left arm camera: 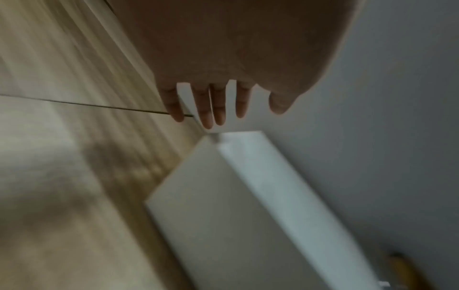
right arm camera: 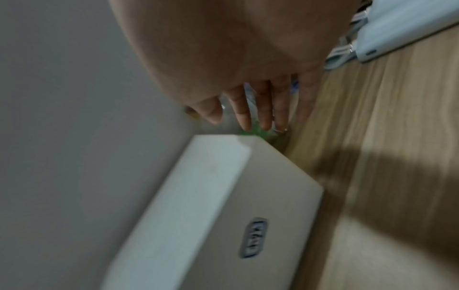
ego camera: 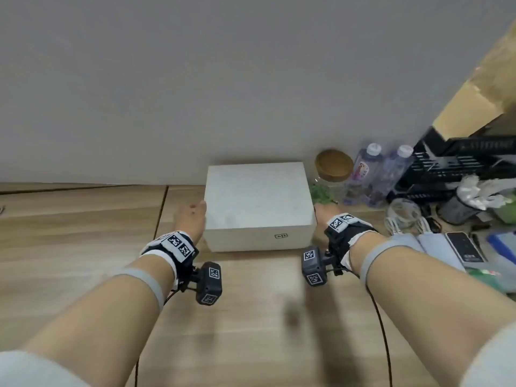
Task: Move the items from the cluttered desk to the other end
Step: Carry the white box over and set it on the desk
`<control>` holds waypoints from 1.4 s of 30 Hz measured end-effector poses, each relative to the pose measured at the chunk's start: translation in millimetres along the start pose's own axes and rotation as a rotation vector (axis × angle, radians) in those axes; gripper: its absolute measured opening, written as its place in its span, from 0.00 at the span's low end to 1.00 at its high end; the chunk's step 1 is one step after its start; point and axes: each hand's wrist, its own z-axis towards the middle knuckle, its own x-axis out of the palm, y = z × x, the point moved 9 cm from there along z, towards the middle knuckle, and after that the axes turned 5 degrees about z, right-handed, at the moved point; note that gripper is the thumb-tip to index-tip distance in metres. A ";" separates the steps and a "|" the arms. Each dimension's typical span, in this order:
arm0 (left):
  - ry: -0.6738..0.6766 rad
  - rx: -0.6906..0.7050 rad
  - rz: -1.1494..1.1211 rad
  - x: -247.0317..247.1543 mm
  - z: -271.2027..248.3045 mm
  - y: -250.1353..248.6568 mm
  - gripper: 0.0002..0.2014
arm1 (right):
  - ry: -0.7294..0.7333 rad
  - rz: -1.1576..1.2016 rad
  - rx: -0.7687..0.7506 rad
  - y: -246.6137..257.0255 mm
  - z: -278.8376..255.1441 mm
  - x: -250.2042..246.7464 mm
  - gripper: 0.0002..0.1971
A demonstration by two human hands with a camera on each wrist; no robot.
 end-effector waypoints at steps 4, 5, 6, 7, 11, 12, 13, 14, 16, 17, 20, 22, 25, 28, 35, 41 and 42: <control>0.139 -0.111 -0.042 24.8 17.0 32.0 0.29 | 0.107 0.285 0.117 -15.5 19.9 24.9 0.17; 0.176 -0.110 -0.085 32.5 15.9 32.4 0.28 | 0.148 0.371 0.135 -17.6 20.5 33.7 0.16; 0.211 -0.130 -0.146 40.1 13.8 34.1 0.27 | 0.159 0.465 0.172 -23.3 18.2 37.2 0.17; 0.240 -0.171 -0.223 48.3 14.3 39.5 0.29 | 0.167 0.527 0.222 -35.4 21.4 42.5 0.19; 0.270 -0.270 -0.491 64.4 12.4 58.0 0.30 | 0.175 0.606 0.312 -62.5 23.9 55.5 0.16; 0.278 -0.276 -0.545 68.0 9.8 59.3 0.28 | 0.168 0.655 0.341 -66.0 23.2 57.9 0.16; 0.283 -0.271 -0.564 72.2 9.8 62.2 0.24 | 0.161 0.705 0.363 -68.2 23.8 61.6 0.15; 0.276 -0.253 -0.560 74.5 9.6 63.0 0.20 | 0.153 0.752 0.371 -68.8 25.3 64.9 0.15; 0.256 -0.242 -0.585 78.0 7.1 63.0 0.16 | 0.143 0.810 0.378 -67.9 25.6 70.0 0.16; 0.247 -0.245 -0.605 78.8 7.0 64.7 0.16 | 0.143 0.823 0.367 -66.3 24.9 71.3 0.16; 0.222 -0.225 -0.640 73.4 6.1 61.4 0.20 | 0.136 0.866 0.327 -61.0 22.4 71.0 0.17; 0.250 -0.219 -0.651 71.9 6.3 58.4 0.22 | 0.146 0.900 0.321 -56.4 16.9 69.2 0.17; 0.322 -0.255 -0.657 71.1 1.4 52.9 0.27 | 0.147 0.971 0.334 -54.3 10.2 68.3 0.19; 0.391 -0.249 -0.673 66.9 -5.8 47.5 0.34 | 0.161 0.990 0.307 -48.0 0.7 65.9 0.23; 0.403 -0.210 -0.723 61.9 -13.3 37.0 0.32 | 0.215 1.080 0.257 -38.5 -13.9 55.0 0.51; 0.340 -0.209 -0.745 60.7 -15.5 34.9 0.32 | 0.248 1.111 0.254 -31.7 -21.7 49.6 0.49; 0.326 -0.224 -0.750 61.4 -15.7 36.4 0.33 | 0.258 1.123 0.250 -30.1 -23.5 49.9 0.47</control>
